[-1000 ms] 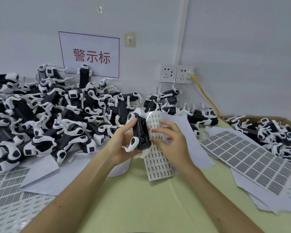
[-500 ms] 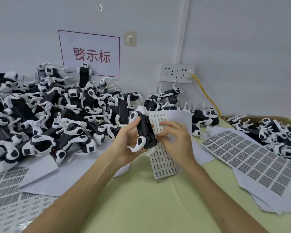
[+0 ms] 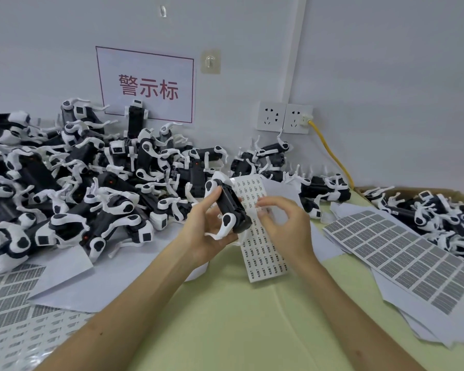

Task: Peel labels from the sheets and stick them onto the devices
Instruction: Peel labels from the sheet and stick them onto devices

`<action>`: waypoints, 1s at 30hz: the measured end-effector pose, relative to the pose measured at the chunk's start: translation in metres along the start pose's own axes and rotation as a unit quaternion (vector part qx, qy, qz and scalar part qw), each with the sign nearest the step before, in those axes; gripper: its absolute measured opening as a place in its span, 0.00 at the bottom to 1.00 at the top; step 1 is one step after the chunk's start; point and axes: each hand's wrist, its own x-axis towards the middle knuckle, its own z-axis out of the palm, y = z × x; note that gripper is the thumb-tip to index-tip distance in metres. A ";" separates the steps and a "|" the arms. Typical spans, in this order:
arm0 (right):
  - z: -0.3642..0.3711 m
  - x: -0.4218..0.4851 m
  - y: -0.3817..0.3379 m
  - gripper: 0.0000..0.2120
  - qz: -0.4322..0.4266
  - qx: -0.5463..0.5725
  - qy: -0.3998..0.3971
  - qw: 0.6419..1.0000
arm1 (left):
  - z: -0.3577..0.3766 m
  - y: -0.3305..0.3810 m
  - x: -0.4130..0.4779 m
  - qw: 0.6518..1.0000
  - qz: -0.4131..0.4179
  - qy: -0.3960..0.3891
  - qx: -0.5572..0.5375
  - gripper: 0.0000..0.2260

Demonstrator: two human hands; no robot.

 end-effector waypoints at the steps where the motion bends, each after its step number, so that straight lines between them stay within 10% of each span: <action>1: -0.002 0.001 0.000 0.08 0.013 0.006 0.003 1.000 | 0.001 -0.001 -0.001 1.000 -0.005 0.002 0.006 0.23; 9: -0.004 0.006 0.002 0.10 0.099 0.132 0.014 0.986 | 0.002 -0.005 0.004 0.953 0.154 0.138 0.220 0.08; 16: -0.004 0.008 0.005 0.11 0.113 0.160 -0.004 0.981 | 0.004 0.002 0.001 0.978 0.120 -0.001 0.173 0.30; 30: -0.005 0.009 0.007 0.13 0.135 0.166 -0.021 0.977 | 0.003 -0.001 0.000 0.975 0.117 -0.018 0.189 0.17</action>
